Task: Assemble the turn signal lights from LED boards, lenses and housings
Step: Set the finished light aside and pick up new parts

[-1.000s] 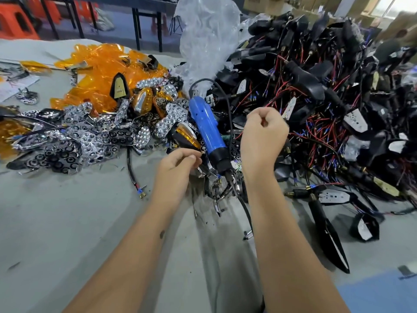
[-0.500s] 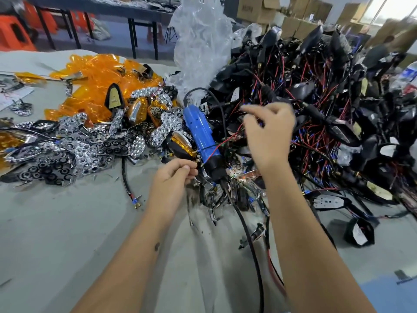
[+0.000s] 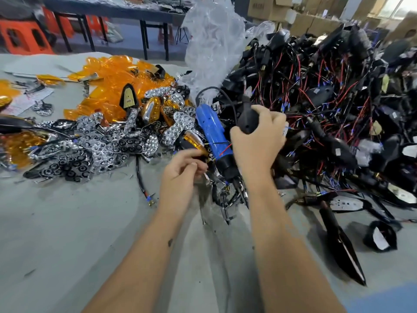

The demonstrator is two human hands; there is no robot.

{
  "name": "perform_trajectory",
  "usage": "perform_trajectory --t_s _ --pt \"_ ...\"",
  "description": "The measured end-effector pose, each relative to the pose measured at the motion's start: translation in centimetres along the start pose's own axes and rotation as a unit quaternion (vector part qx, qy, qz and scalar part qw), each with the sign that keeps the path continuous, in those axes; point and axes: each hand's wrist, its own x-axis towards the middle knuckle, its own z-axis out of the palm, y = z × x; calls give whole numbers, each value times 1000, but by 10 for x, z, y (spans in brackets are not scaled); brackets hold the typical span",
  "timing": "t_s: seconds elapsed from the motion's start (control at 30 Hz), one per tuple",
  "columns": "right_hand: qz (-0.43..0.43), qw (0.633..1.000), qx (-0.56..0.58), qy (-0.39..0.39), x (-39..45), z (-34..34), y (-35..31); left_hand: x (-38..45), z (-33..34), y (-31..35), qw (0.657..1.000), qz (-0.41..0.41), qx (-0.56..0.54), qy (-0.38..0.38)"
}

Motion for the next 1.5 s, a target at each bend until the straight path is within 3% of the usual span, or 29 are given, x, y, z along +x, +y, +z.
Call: perform_trajectory --t_s 0.07,0.13,0.23,0.3,0.33,0.4,0.47,0.57,0.67,0.77,0.87,0.9,0.97,1.0,1.07,1.1,1.13,1.2,1.27,1.37,1.5 --pt "-49 992 114 16 -35 3 -15 -4 -4 4 996 80 23 26" --pt "-101 982 159 7 -64 3 -25 -9 -5 10 983 176 50 26" --pt "-157 966 192 -66 -85 1 -36 -6 -6 12 944 306 117 43" --pt "-197 952 205 -109 -92 -1 -42 -6 -15 16 939 297 138 101" --pt "-217 944 216 -124 -93 -2 -43 -3 -18 19 954 273 84 91" --pt "-256 927 234 -146 -94 -2 -42 -3 -26 14 953 272 96 92" --pt "-279 915 243 -164 -94 0 -40 -2 -34 17 966 253 -7 61" --pt "-225 911 285 -197 -96 8 -36 9 -50 39 969 189 -51 148" --pt "-98 930 290 -205 -98 17 -33 22 -80 63 958 150 -140 199" --pt "-16 938 286 -197 -96 23 -28 37 -116 83 947 29 -271 173" --pt "-17 944 259 -205 -92 22 -19 45 -142 91 951 -169 -248 75" --pt "-30 946 241 -214 -91 21 -15 46 -149 89 931 -246 -270 -10" --pt "-74 952 186 -233 -90 20 -8 43 -158 73 816 -362 -410 -189" --pt "-100 953 153 -243 -90 20 -4 41 -160 64 766 -385 -457 -237" --pt "-145 951 89 -259 -89 20 1 38 -156 49 729 -397 -486 -274" --pt "-164 949 61 -264 -89 20 1 38 -151 43 738 -389 -476 -277" --pt "-181 945 36 -269 -90 20 1 38 -146 39 780 -371 -429 -263" --pt "-223 932 -5 -285 -91 19 -2 40 -136 32 897 -301 -272 -176" --pt "-253 918 -39 -303 -94 18 -6 44 -129 27 962 -213 -159 -60" --pt "-285 893 -56 -344 -102 16 -17 44 -123 25 986 -116 -110 40" --pt "-338 810 -76 -473 -125 11 -41 43 -122 22 995 -73 -57 37"
